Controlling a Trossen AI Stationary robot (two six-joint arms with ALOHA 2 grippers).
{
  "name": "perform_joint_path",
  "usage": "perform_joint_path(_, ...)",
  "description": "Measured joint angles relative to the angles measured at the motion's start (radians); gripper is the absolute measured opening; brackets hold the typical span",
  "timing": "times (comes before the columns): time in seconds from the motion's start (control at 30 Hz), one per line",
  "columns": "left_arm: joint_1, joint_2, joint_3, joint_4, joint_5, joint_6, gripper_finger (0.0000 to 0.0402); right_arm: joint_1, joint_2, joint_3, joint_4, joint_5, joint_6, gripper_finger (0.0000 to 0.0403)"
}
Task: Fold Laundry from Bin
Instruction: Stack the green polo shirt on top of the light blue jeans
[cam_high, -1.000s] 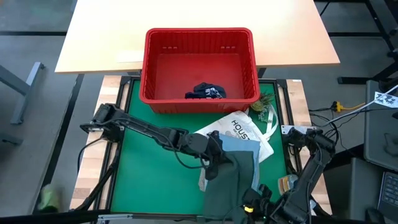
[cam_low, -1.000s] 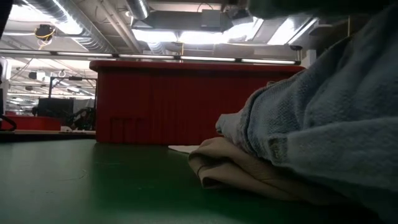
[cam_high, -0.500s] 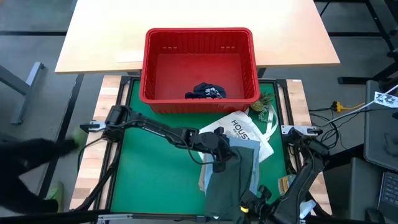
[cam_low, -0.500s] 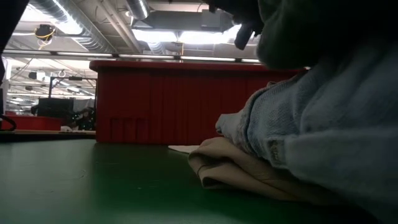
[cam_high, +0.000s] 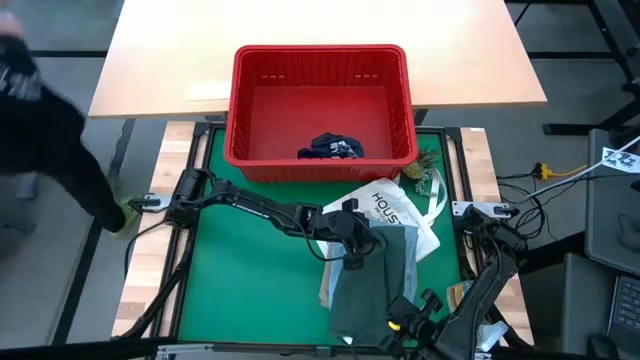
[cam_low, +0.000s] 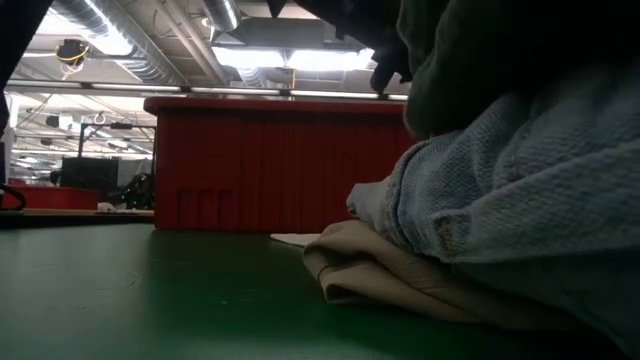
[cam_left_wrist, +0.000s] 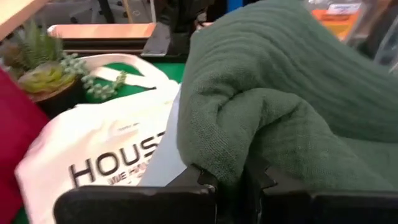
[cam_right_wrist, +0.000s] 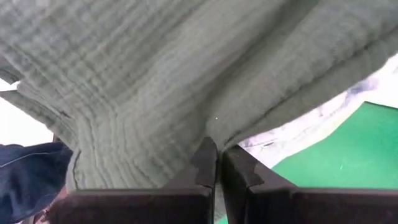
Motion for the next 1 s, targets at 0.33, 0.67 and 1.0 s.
perform_joint_path(0.33,0.011,0.0,0.0,-0.033,-0.061,0.001,0.0019,0.0,0.0,0.0,-0.002,-0.003,-0.001,0.001)
perform_joint_path(0.67,0.012,0.0,0.0,-0.036,-0.076,0.003,0.0055,0.0,0.0,0.0,0.001,-0.004,-0.002,0.001)
perform_joint_path(1.0,0.014,0.0,0.0,-0.053,-0.179,0.038,0.0143,0.001,0.0,0.0,0.002,-0.005,-0.002,0.0014)
